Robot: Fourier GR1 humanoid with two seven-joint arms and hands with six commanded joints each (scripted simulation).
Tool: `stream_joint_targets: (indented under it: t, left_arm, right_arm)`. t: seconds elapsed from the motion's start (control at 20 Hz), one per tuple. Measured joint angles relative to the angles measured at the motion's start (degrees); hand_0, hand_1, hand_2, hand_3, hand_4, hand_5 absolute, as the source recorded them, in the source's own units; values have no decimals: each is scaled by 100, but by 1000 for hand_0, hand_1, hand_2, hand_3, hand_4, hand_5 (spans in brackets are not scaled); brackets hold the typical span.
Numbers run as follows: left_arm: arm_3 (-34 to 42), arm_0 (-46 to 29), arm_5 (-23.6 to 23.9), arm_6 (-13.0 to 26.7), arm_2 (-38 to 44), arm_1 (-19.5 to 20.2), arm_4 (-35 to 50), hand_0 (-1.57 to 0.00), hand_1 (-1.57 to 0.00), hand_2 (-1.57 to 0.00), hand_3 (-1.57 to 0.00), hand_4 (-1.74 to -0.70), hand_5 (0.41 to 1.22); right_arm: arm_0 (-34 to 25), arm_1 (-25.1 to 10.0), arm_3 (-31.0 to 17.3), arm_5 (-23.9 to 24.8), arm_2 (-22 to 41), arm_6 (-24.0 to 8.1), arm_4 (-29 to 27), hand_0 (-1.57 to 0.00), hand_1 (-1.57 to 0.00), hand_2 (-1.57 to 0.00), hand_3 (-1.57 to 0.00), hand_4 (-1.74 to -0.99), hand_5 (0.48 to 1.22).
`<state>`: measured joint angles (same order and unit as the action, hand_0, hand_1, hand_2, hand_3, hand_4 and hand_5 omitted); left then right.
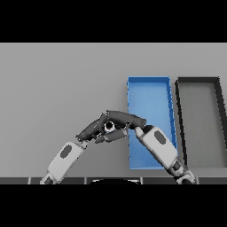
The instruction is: Pick up the blue pipe and place it into the blue bin.
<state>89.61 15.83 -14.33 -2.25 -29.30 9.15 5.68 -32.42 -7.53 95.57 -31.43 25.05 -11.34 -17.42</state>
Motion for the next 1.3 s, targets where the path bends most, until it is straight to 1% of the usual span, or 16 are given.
stream_joint_targets:
  t: [0.05, 0.1, 0.15, 0.2, 0.3, 0.4, 0.45, 0.5, 0.6, 0.65, 0.85, 0.95, 1.05, 1.15, 1.25, 1.3]
  left_arm:
    - [-26, 39, -38, -203, -21, 130, -232, -925, -866, -781, -853, -1415, 1221]
    - [-17, 53, -90, -194, -128, 159, -427, -740, -693, -625, -682, -1307, 1221]
    - [-25, 90, -240, -261, -154, 297, -550, -592, -554, -500, -546, -1216, 1221]
    - [-56, 144, -369, -254, -145, 359, -662, -473, -443, -399, -436, -1143, 1187]
    - [-148, 153, -405, -418, -169, 330, -879, -303, -283, -255, -279, -1041, 1020]
    - [-138, 142, -338, -305, -142, 357, -934, -193, -181, -163, -178, -968, 849]
    - [-155, 132, -331, -275, -140, 403, -961, -154, -145, -130, -142, -942, 785]
    - [-155, 150, -262, -163, -152, 344, -976, -123, -115, -104, -114, -915, 735]
    - [-143, 152, -289, -156, -142, 399, -970, -79, -74, -66, -72, -889, 664]
    - [-106, 116, -276, 19, -172, 393, -994, -63, -59, -53, -58, -887, 638]
    - [-252, 192, -319, 116, -57, 286, -786, -25, -23, -21, -23, -894, 576]
    - [-234, 156, -306, 190, -31, 295, -747, -16, -15, -13, -14, -896, 562]
    - [-137, 112, -252, 395, -95, 228, -770, -10, -9, -8, -9, -901, 548]
    - [-172, 62, -249, 433, -93, 242, -773, -6, -5, -5, -5, -911, 534]
    - [-116, -29, -234, 437, -167, 222, -803, -3, -3, -3, -3, -915, 514]
    - [-194, 45, -205, 535, -193, 151, -850, -3, -2, -2, -2, -915, 507]
  right_arm:
    - [54, 52, 37, 35, 24, -107, -80, -1547, -1546, -1548, -1537, -1487, 1187]
    - [81, 6, 80, -19, -15, -228, -138, -1552, -1551, -1552, -1544, -1488, 1194]
    - [62, 35, 59, -45, -36, -347, -117, -1556, -1555, -1556, -1549, -1490, 1199]
    - [138, 42, 124, -60, -23, -297, -47, -1559, -1558, -1559, -1554, -1491, 1204]
    - [137, 150, 137, -112, -58, -535, 15, -1563, -1563, -1563, -1560, -1493, 1210]
    - [142, 278, 176, -153, -96, -412, 62, -1566, -1566, -1566, -1564, -1495, 1214]
    - [144, 317, 132, -162, -129, -380, 128, -1567, -1567, -1567, -1565, -1496, 1215]
    - [79, 344, 129, -165, -178, -513, 129, -1568, -1568, -1568, -1566, -1496, 1216]
    - [122, 331, 202, -249, -221, -389, 183, -1569, -1569, -1569, -1568, -1495, 1218]
    - [138, 350, 148, -279, -213, -350, 264, -1569, -1569, -1569, -1569, -1493, 1219]
    - [215, 455, 139, -356, -281, -323, 311, -1570, -1570, -1570, -1570, -1489, 1220]
    - [215, 533, 206, -308, -340, -436, 178, -1571, -1571, -1571, -1570, -1489, 1220]
    - [121, 577, 203, -249, -468, -769, -96, -1571, -1571, -1571, -1571, -1491, 1221]
    - [-33, 601, 306, -108, -633, -1197, -674, -1571, -1571, -1571, -1571, -1581, 1221]
    - [-137, 479, 516, 135, -770, -1685, -1385, -1571, -1571, -1571, -1571, -1639, 1221]
    - [-385, 446, 510, 387, -934, -1916, -1720, -1571, -1571, -1571, -1571, -1659, 1221]
